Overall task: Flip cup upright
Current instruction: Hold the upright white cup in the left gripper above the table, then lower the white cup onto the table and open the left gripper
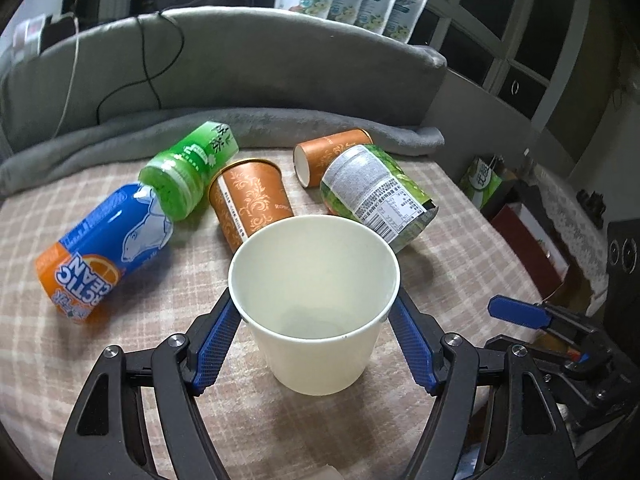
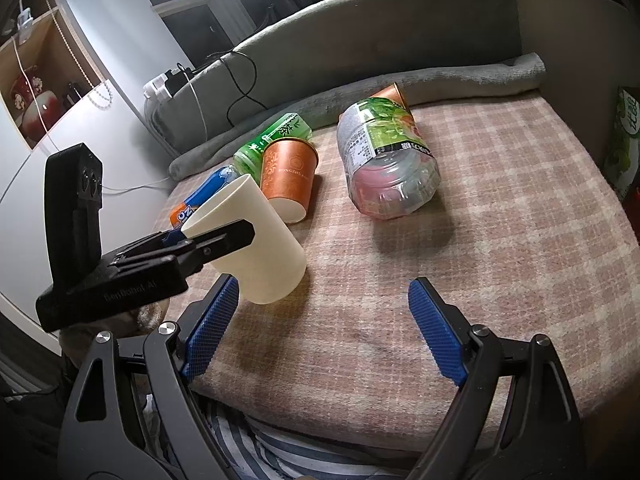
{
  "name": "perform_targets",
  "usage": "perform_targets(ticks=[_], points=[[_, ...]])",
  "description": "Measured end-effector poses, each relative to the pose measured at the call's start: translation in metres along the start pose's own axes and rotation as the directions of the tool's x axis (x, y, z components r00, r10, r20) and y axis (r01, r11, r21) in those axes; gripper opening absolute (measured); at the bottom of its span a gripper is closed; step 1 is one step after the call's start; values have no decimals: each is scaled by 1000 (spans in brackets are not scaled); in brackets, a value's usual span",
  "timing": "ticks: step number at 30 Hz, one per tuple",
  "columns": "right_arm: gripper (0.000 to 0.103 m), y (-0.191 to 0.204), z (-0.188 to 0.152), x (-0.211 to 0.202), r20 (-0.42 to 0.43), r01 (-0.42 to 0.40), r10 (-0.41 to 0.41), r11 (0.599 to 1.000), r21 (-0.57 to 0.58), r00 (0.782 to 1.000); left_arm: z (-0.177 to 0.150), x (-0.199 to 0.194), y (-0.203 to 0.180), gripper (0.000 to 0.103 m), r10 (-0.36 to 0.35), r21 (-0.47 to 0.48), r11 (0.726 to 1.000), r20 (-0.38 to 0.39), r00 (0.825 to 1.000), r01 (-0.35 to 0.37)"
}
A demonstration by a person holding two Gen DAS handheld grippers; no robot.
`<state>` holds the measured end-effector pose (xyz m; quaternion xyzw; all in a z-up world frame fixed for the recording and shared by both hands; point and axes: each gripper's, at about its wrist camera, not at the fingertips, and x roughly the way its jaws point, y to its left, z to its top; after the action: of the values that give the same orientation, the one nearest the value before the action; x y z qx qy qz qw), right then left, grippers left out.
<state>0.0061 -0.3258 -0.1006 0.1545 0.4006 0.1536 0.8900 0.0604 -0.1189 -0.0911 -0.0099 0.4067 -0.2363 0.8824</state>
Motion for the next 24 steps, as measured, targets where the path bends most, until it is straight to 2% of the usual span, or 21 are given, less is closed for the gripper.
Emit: perform_targets(ticks=[5, 17, 24], points=[[89, -1, -1, -2, 7, 2, -2, 1000, -2, 1000, -2, 0, -5, 74, 18, 32, 999, 8, 1000, -19], [89, 0, 1, -6, 14, 12, -12, 1000, -8, 1000, -2, 0, -6, 74, 20, 36, 999, 8, 1000, -20], [89, 1, 1, -7, 16, 16, -16, 1000, -12, 1000, -3, -1, -6, 75, -6, 34, 999, 1, 1000, 6]])
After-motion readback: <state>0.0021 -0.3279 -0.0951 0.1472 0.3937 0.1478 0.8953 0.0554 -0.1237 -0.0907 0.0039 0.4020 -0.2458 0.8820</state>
